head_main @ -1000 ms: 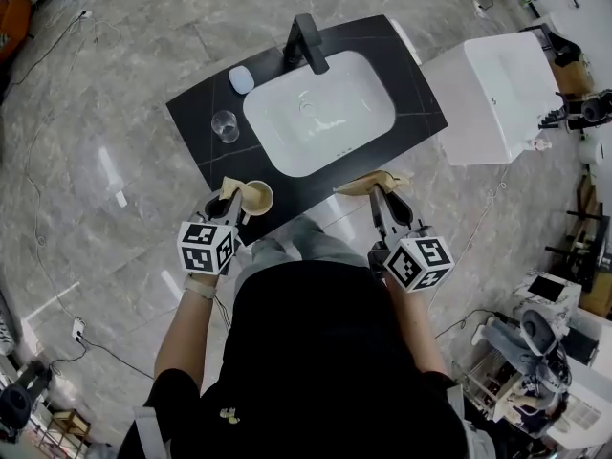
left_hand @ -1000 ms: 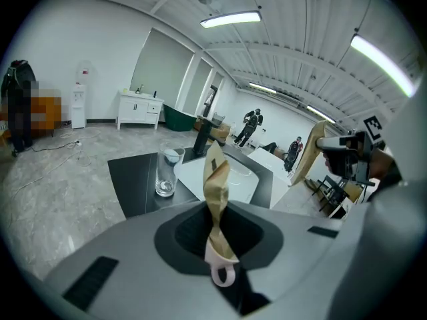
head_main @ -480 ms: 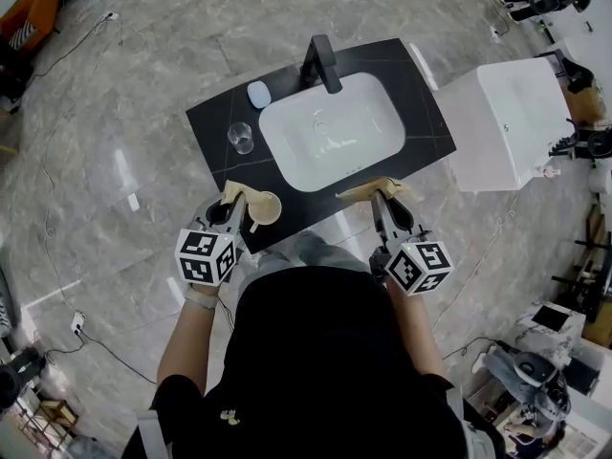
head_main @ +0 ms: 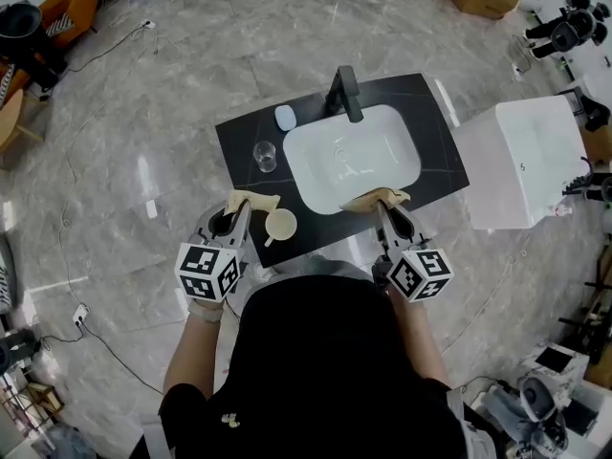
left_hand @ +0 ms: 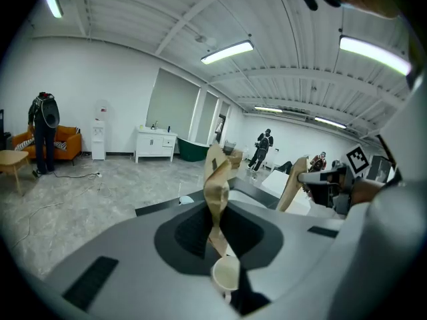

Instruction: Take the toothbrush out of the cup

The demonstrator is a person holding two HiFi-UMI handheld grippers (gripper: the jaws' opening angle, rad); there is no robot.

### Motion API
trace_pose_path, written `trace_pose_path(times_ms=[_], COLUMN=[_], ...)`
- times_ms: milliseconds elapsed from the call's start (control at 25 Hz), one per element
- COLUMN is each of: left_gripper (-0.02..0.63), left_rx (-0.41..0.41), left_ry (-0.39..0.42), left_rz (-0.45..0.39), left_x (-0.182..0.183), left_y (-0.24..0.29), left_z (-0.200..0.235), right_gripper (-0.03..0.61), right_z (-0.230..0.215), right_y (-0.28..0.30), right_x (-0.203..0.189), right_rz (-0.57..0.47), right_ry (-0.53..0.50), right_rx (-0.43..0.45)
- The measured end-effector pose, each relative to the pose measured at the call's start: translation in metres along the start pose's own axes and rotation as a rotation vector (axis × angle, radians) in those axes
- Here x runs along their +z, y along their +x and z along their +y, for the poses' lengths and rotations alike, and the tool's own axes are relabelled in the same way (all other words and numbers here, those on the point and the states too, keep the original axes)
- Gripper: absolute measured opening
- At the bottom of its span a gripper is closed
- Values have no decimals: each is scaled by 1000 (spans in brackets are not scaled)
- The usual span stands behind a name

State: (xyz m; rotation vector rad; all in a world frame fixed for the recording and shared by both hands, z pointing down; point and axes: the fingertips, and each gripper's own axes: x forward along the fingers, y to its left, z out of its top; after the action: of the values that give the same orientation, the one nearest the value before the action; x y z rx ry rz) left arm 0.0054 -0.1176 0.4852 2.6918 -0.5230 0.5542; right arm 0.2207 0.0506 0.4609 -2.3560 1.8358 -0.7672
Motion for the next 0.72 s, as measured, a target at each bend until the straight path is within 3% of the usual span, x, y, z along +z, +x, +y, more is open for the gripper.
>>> trace_pose_path(times_ms=[320, 720], left_gripper=[49, 49], left_rx=[100, 263], left_ry=[-9, -82], left_rz=[-107, -199], left_x=[30, 23], left_y=[-45, -111], left_z=[11, 33], right_gripper=[46, 46], right_z=[32, 99], right_y=[30, 72], right_x=[17, 20], right_rz=[3, 50], right_ry=[-35, -113], right_rx=[121, 321])
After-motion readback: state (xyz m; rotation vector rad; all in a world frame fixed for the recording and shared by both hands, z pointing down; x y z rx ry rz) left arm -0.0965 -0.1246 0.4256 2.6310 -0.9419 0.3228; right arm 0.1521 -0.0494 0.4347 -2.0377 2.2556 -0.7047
